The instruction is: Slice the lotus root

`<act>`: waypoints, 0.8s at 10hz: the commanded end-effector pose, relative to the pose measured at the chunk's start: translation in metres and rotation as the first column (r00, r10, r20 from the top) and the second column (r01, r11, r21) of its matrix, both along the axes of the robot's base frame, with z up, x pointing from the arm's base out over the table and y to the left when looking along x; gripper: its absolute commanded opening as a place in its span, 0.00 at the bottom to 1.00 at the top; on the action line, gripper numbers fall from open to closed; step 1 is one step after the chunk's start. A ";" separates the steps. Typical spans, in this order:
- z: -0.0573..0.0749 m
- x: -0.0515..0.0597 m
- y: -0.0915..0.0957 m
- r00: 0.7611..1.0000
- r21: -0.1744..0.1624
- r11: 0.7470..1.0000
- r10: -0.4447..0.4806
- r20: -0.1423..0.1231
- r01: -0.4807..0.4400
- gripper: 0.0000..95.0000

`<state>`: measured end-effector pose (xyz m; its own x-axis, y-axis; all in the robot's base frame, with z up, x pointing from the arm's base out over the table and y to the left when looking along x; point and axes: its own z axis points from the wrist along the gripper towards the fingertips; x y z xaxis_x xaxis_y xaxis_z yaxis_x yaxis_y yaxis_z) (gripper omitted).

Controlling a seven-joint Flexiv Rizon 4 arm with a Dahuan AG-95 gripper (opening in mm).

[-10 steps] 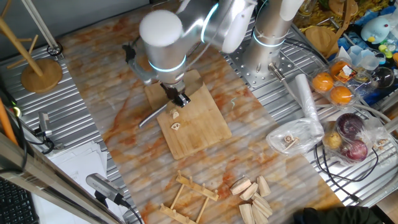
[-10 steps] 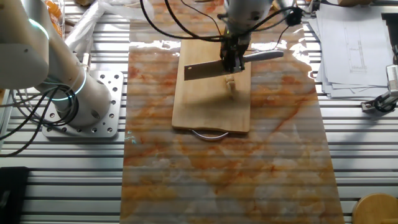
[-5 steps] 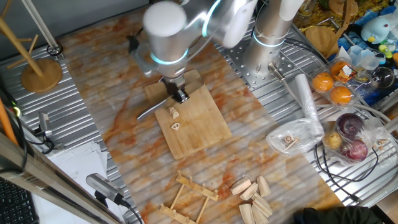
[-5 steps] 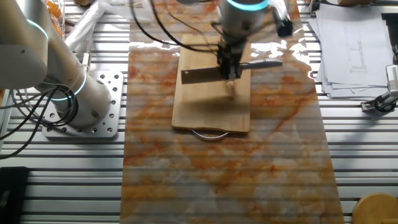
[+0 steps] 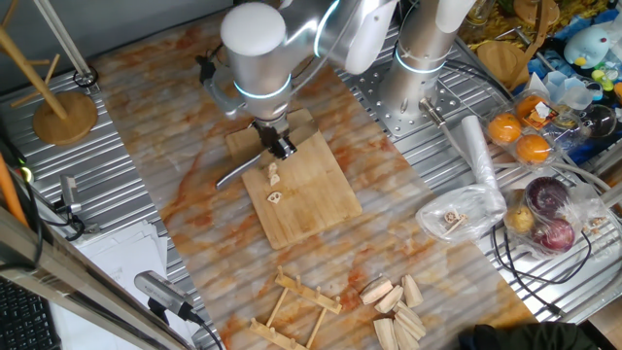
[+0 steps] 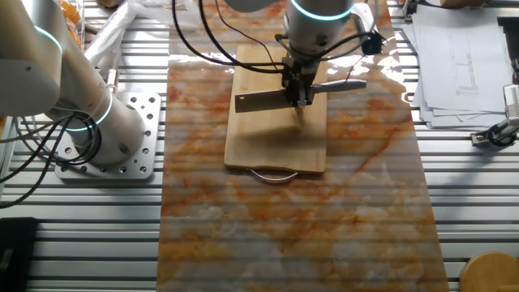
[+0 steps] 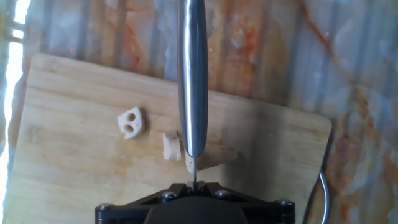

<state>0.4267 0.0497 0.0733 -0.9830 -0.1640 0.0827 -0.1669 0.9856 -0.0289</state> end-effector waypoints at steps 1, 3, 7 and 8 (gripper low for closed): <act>-0.007 0.003 -0.001 1.000 -0.004 1.000 0.001 0.006 -0.001 0.00; -0.045 0.008 -0.006 0.999 -0.009 1.000 0.005 0.053 -0.004 0.00; -0.037 0.003 -0.007 0.997 0.005 0.998 0.059 0.054 -0.059 0.00; -0.013 0.000 -0.005 0.997 0.010 0.998 0.061 0.046 -0.062 0.00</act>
<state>0.4401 0.0446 0.0393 -0.9857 -0.1665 0.0253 -0.1679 0.9835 -0.0669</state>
